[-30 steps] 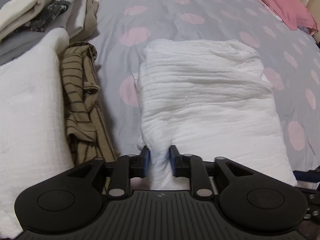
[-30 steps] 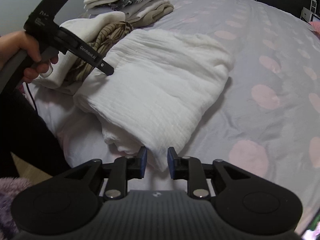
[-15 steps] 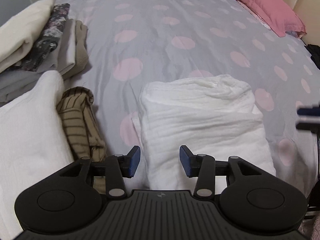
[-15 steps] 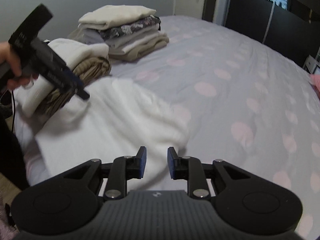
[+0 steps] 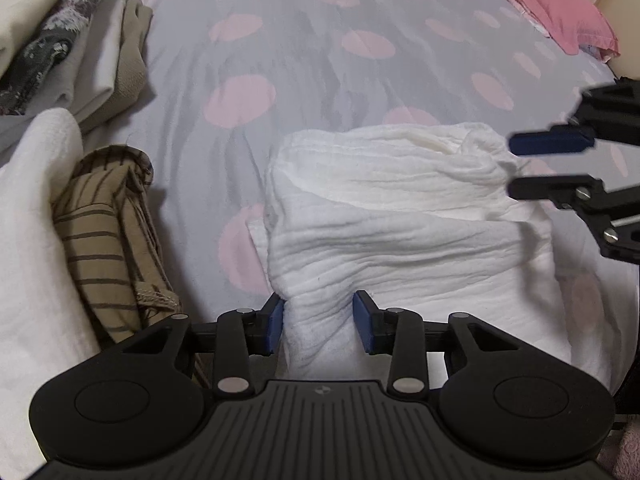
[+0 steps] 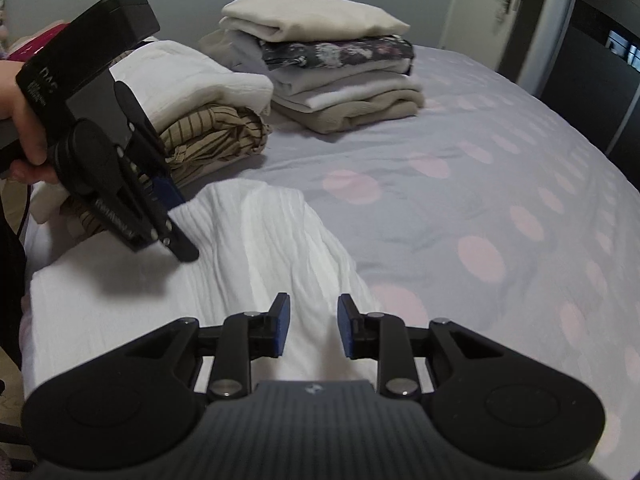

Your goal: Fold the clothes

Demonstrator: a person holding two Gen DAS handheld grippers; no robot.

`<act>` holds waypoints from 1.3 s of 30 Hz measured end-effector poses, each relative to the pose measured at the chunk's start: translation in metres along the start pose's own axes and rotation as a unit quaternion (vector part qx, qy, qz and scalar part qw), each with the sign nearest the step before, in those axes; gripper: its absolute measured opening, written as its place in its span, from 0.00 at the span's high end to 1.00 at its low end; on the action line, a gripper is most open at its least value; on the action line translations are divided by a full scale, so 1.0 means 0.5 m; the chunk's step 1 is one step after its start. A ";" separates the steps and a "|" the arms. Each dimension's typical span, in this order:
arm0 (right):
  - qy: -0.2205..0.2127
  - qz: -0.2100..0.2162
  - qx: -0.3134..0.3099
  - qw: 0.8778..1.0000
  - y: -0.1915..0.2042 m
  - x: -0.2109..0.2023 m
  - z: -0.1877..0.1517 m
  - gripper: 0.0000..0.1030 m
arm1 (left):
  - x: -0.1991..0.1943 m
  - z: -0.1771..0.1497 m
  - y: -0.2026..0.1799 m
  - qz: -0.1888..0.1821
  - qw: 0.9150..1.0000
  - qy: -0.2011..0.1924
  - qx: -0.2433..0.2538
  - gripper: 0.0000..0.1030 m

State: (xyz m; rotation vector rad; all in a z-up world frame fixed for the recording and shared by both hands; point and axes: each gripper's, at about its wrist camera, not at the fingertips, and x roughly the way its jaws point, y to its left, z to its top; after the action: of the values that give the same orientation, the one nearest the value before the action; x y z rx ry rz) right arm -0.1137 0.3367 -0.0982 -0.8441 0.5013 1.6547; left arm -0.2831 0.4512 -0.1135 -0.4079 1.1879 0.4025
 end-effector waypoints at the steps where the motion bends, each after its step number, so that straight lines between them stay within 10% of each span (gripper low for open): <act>1: 0.005 0.007 -0.001 1.000 -0.002 0.011 0.002 0.73 | 0.003 0.000 0.001 -0.001 1.000 0.003 -0.001 0.67; 4: 0.020 0.030 -0.001 0.999 -0.009 0.039 0.005 0.94 | 0.005 0.000 0.004 -0.003 1.000 0.004 -0.004 0.70; 14: -0.008 -0.034 0.068 0.997 -0.075 0.061 0.037 0.97 | 0.019 -0.006 0.010 0.006 1.000 0.016 -0.005 0.78; 35: 0.023 -0.051 0.218 0.974 -0.103 -0.008 -0.116 0.81 | -0.021 -0.023 0.007 0.014 1.000 0.005 -0.005 0.71; 39: 0.006 -0.047 0.294 0.955 -0.088 -0.034 -0.144 0.55 | -0.023 -0.026 0.018 0.012 0.999 -0.016 -0.025 0.53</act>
State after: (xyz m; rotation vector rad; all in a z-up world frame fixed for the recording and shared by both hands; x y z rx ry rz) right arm -0.0512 0.2854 -0.1277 -0.4247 0.8924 1.3035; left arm -0.3015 0.4513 -0.1077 -0.4301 1.1545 0.4582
